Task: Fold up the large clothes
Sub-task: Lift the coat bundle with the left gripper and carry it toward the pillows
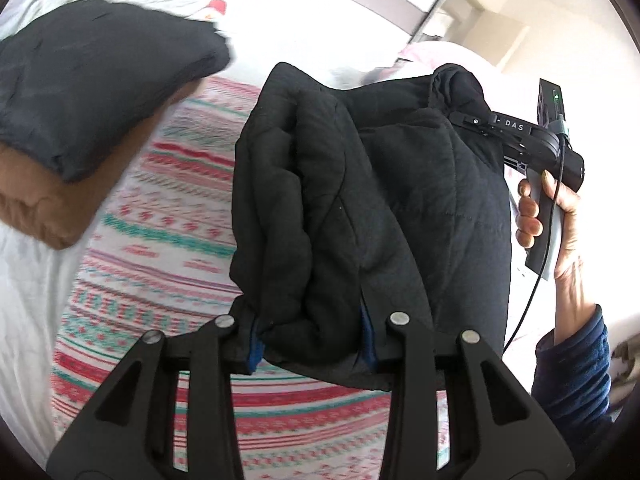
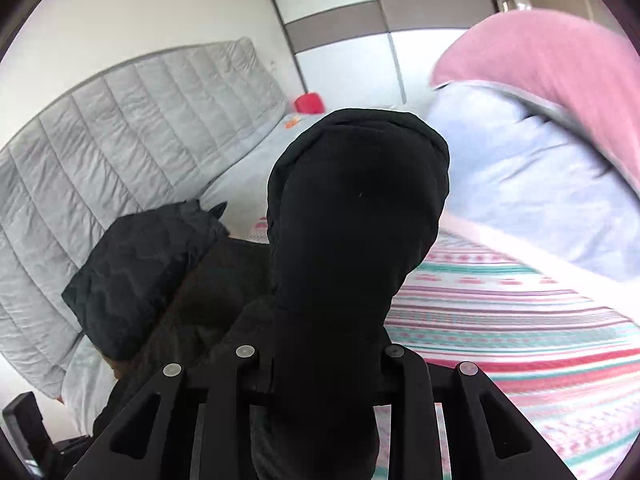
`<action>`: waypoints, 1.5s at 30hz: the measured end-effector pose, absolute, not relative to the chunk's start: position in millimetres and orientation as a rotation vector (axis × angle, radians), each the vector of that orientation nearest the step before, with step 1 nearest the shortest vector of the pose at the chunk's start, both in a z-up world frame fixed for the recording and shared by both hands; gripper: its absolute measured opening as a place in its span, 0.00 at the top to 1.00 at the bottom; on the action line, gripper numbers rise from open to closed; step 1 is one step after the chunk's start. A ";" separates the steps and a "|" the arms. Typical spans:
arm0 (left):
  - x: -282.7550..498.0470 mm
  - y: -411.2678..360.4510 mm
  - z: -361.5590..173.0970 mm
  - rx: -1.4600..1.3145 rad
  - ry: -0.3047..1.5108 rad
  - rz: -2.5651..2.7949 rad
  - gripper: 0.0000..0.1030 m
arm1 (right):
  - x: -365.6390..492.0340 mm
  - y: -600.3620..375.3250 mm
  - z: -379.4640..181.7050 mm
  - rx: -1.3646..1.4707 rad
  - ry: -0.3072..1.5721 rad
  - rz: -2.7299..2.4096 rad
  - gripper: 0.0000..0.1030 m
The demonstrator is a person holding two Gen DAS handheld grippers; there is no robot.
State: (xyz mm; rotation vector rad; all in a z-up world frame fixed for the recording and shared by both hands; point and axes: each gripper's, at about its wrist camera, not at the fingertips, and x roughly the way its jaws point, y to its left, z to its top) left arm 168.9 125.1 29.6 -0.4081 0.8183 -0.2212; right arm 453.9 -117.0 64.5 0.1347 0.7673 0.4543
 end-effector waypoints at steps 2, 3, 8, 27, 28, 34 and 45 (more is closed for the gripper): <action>164.0 101.5 34.9 -0.391 0.813 -0.276 0.62 | 436.6 -151.7 77.2 0.136 0.755 0.422 0.74; 161.7 89.2 37.3 -0.382 0.814 -0.301 0.62 | 427.1 -167.8 82.9 0.137 0.752 0.404 0.74; 142.4 12.4 46.3 -0.354 0.832 -0.457 0.62 | 372.8 -270.5 108.0 0.162 0.757 0.293 0.74; 124.7 -354.3 21.3 -0.069 1.011 -0.892 0.62 | 310.3 -644.2 55.4 0.245 0.934 -0.004 0.74; 126.8 -365.0 16.2 -0.067 1.021 -0.900 0.62 | 313.5 -655.8 49.7 0.248 0.940 -0.004 0.74; 138.4 -414.3 -53.8 -0.035 1.123 -1.021 0.61 | 354.3 -716.2 -22.1 0.208 1.049 -0.008 0.66; 146.7 -394.8 -86.8 -0.136 1.094 -1.103 0.57 | 332.1 -770.4 -66.1 0.354 0.962 -0.130 0.41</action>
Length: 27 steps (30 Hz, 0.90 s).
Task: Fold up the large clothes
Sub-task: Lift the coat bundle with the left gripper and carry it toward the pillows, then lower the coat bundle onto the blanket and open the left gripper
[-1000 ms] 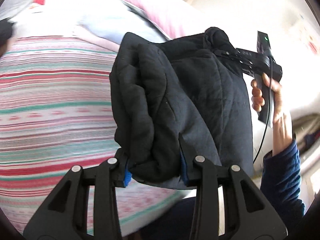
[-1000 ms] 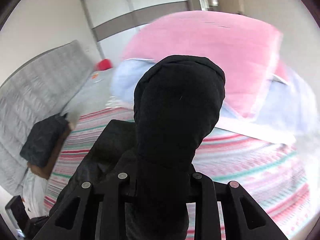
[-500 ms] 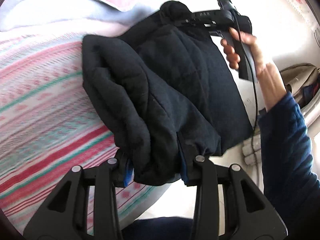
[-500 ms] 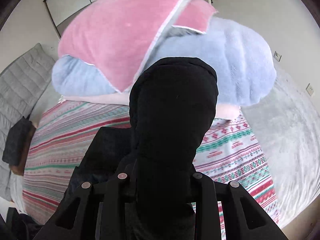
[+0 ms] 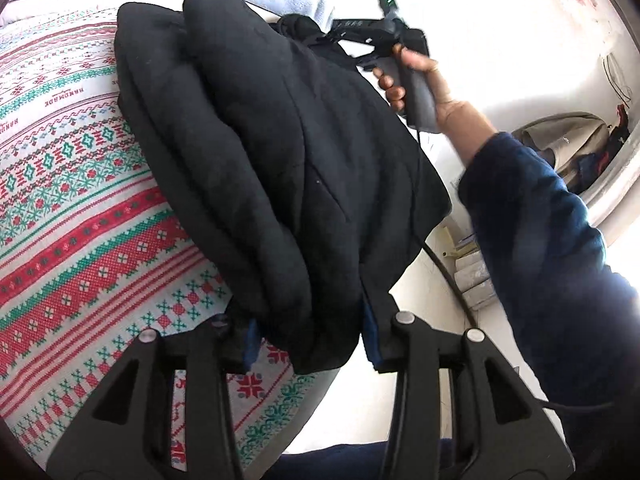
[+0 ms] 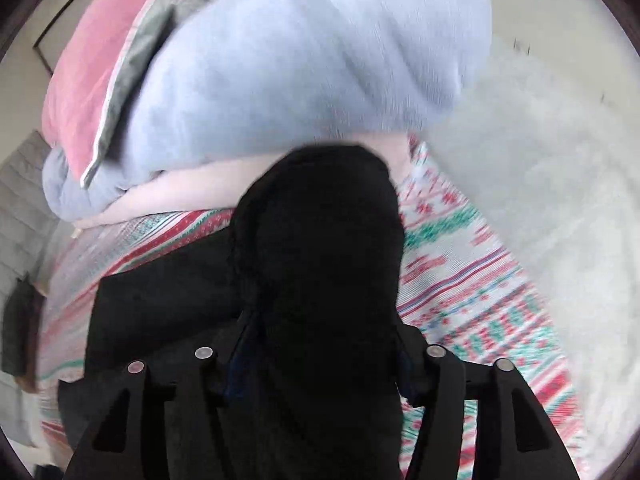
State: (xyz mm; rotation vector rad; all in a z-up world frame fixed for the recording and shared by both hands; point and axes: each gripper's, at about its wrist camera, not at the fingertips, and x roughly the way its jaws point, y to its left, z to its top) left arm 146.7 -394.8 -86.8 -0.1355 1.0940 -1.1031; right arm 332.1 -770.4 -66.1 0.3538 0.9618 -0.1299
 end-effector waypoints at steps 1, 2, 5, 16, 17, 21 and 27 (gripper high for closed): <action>147.8 -394.6 -88.3 -0.153 1.110 -1.112 0.56 | 322.8 -766.0 -52.1 0.321 0.941 -0.154 0.41; 152.4 -390.1 -87.9 -0.183 1.134 -1.127 0.55 | 311.6 -764.7 -41.7 0.314 0.919 -0.162 0.41; 155.6 -381.8 -89.7 -0.213 1.165 -1.145 0.53 | 260.0 -761.1 -3.6 0.378 0.805 -0.128 0.40; 140.5 -345.8 -20.2 -0.076 1.024 -1.061 0.53 | 77.3 -668.2 -26.7 0.384 0.807 -0.175 0.79; 134.9 -361.0 -15.2 0.012 1.028 -1.038 0.53 | 74.8 -667.2 -37.8 0.395 0.828 -0.200 0.80; 122.8 -406.3 -14.3 0.202 1.103 -0.993 0.57 | 57.9 -669.6 -63.7 0.474 0.786 -0.257 0.83; 117.9 -444.5 -57.1 0.365 1.217 -0.882 0.65 | 67.0 -661.7 -83.5 0.431 0.821 -0.296 0.84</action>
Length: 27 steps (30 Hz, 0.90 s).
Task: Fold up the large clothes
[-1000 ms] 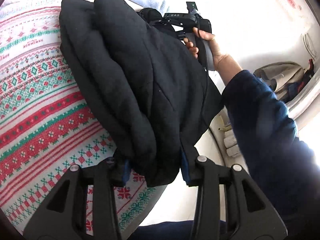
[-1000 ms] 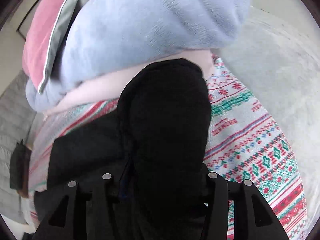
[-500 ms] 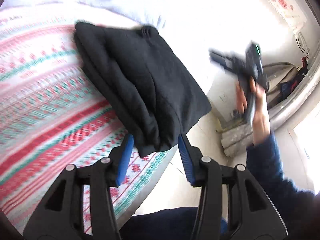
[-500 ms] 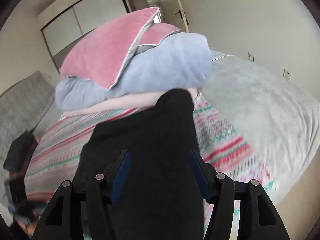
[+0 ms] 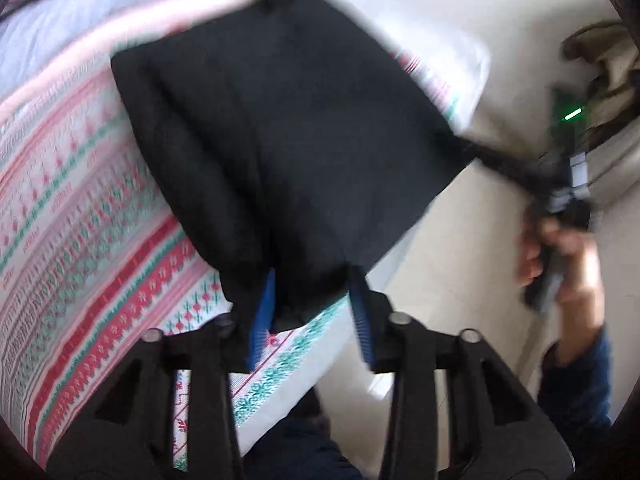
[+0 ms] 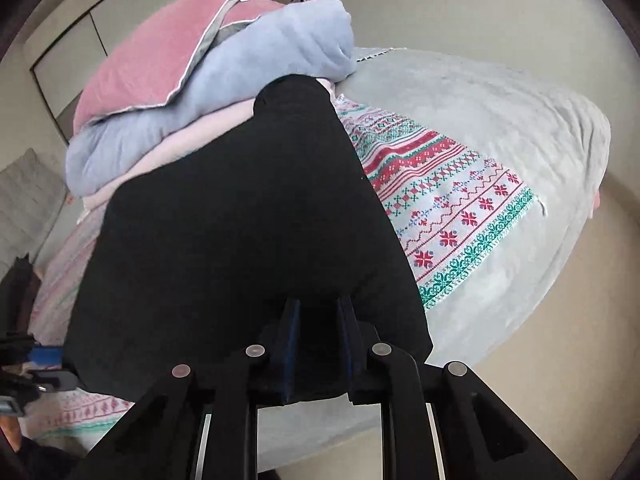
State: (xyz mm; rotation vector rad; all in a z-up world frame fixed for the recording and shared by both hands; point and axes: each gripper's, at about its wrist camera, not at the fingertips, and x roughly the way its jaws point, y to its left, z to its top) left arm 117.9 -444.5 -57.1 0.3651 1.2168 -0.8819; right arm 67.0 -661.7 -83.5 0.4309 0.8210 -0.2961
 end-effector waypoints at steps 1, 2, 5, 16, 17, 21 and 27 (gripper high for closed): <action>118.8 -445.6 -67.8 0.376 1.230 -0.875 0.65 | 67.0 -662.0 -86.1 0.445 0.818 -0.295 0.84; 119.4 -445.3 -76.2 0.376 1.233 -0.875 0.65 | 66.5 -662.4 -89.9 0.458 0.814 -0.294 0.84; 120.8 -438.6 -76.3 0.324 1.229 -0.871 0.64 | 63.2 -658.4 -95.4 0.453 0.799 -0.317 0.84; 30.3 -349.6 -24.5 0.186 0.882 -0.702 0.28 | -51.8 -544.5 -40.1 0.410 0.565 -0.448 0.21; 20.9 -340.8 -19.6 0.180 0.836 -0.673 0.26 | -62.4 -533.0 -38.6 0.391 0.569 -0.461 0.21; -2.4 -317.5 -10.1 0.174 0.717 -0.624 0.18 | -99.3 -498.4 -31.6 0.376 0.547 -0.469 0.19; -19.7 -294.3 -7.4 0.142 0.697 -0.554 0.16 | -124.5 -453.0 -9.5 0.294 0.545 -0.491 0.14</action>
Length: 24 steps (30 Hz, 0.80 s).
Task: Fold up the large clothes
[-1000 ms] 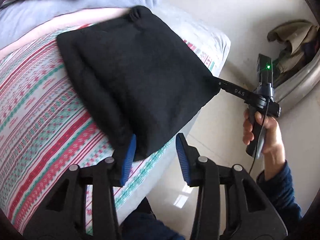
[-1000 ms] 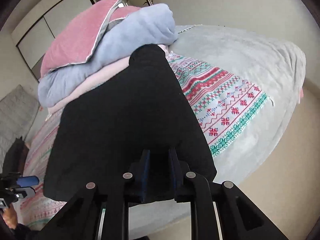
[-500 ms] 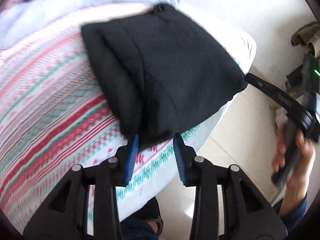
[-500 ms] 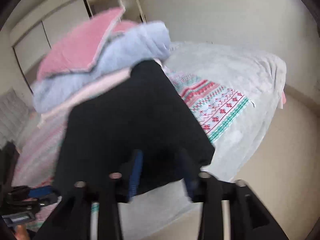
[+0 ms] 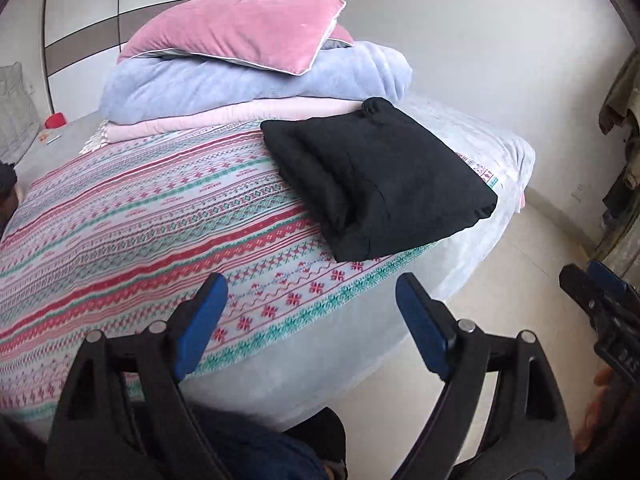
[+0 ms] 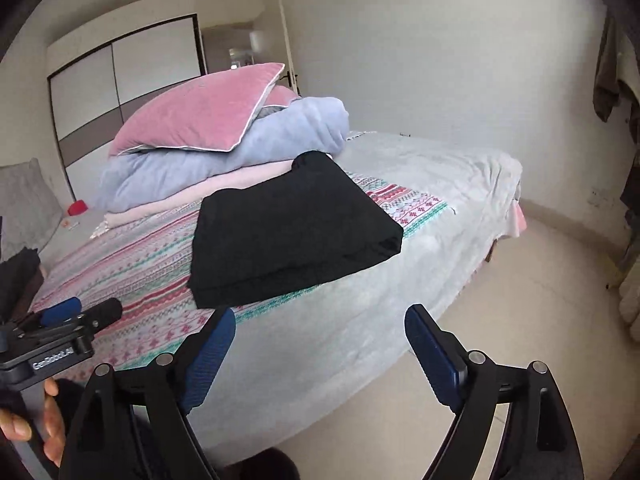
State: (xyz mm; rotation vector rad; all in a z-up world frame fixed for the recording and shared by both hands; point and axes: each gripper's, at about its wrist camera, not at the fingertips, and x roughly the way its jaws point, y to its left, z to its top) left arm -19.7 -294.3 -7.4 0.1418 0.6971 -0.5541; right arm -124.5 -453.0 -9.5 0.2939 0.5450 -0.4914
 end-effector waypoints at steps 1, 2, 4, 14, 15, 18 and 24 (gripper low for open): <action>-22.9 -293.3 -6.0 0.137 0.702 -0.564 0.16 | -128.2 -445.1 -6.4 0.287 0.548 -0.496 0.13; -25.5 -292.3 -6.3 0.137 0.712 -0.576 0.16 | -131.9 -440.9 -5.2 0.282 0.549 -0.502 0.13; -30.9 -291.2 -5.1 0.146 0.729 -0.595 0.15 | -137.7 -433.1 0.4 0.265 0.550 -0.524 0.12; -46.1 -282.6 1.1 0.137 0.748 -0.626 0.11 | -147.8 -412.1 21.0 0.206 0.534 -0.571 0.06; -45.9 -281.2 1.9 0.140 0.745 -0.626 0.10 | -145.8 -410.7 20.4 0.205 0.543 -0.571 0.06; -44.3 -274.6 7.3 0.132 0.717 -0.617 0.04 | -139.4 -408.9 19.2 0.202 0.559 -0.556 0.06; -37.9 -260.8 17.2 0.095 0.693 -0.587 0.01 | -131.0 -403.4 24.0 0.181 0.561 -0.589 0.00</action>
